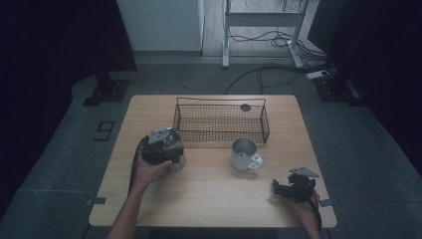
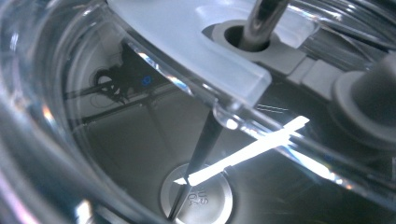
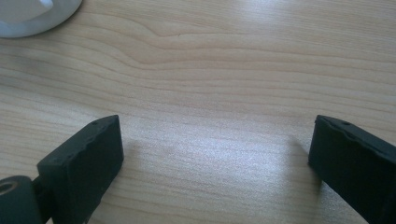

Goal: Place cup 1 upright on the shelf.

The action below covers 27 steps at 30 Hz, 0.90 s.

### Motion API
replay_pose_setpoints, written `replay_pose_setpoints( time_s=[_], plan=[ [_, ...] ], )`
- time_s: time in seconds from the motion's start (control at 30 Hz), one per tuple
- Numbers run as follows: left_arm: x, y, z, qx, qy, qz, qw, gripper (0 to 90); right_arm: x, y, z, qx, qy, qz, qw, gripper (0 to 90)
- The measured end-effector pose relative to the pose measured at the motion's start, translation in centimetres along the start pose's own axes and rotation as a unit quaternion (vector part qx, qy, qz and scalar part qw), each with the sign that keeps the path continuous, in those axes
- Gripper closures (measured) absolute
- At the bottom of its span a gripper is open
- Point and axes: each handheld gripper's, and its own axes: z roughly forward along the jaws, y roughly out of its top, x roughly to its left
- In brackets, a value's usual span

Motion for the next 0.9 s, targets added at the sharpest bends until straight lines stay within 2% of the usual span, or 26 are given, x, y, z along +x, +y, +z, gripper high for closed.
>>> replay_pose_setpoints(
  time_s=[0.47, 0.63, 0.9],
  plan=[
    [0.02, 0.13, -0.15, 0.003, 0.002, 0.005, 1.0000, 3.4, 0.01, 0.00, -0.01, -0.001, -0.001, 0.002, 1.0000, 3.4],
    [0.62, 0.10, -0.46, 0.002, 0.001, -0.006, 1.0000, 3.6, 0.00, 0.00, -0.01, -0.001, -0.002, 0.002, 1.0000, 3.6],
    [0.85, 0.15, -0.99, 0.005, 0.017, -0.013, 0.9998, 3.8, -0.01, 0.00, -0.01, -0.002, -0.002, 0.002, 1.0000, 3.7]
  ],
)
